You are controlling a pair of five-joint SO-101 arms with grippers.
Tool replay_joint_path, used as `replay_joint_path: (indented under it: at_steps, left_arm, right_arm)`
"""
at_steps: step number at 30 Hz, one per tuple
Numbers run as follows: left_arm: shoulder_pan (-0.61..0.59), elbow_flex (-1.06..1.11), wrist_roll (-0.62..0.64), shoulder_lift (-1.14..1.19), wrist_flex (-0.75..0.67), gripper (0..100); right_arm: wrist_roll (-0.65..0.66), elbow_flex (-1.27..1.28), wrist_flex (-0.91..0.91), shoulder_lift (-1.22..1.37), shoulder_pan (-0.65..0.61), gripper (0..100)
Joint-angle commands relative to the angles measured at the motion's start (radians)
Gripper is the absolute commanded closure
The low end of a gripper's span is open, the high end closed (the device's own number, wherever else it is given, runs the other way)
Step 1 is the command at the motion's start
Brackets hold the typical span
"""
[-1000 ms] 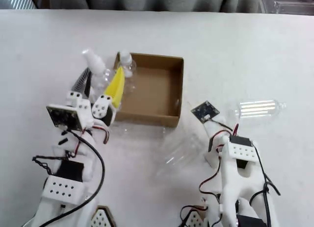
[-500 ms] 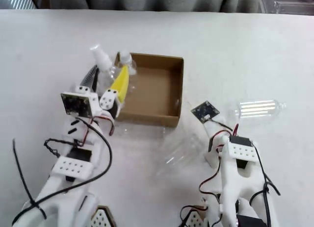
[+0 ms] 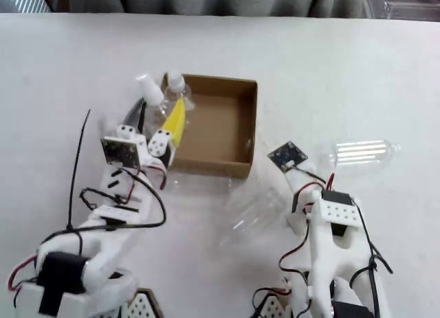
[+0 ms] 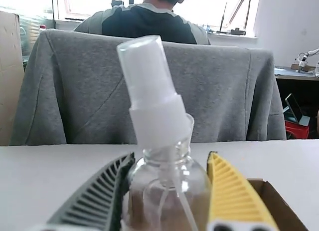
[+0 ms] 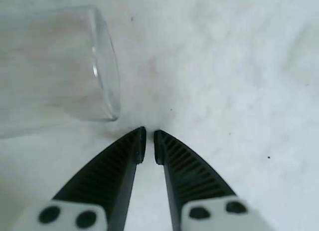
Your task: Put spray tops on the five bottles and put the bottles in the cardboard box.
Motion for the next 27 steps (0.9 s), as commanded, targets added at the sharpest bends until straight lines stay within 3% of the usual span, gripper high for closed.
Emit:
replay_joint_path:
  at_steps: [1, 11, 27]
  left_arm:
    - [0.015, -0.071, -0.009, 0.114, -0.155, 98]
    - [0.015, -0.192, -0.011, 0.433, -0.342, 98]
    - [0.015, -0.262, -0.071, 0.542, -0.333, 94]
  right_arm:
    - [-0.003, -0.003, -0.027, -0.013, 0.002, 98.1]
    - [-0.002, -0.003, -0.027, -0.015, 0.002, 98.1]
    - [-0.002, -0.003, -0.027, -0.015, 0.004, 98.2]
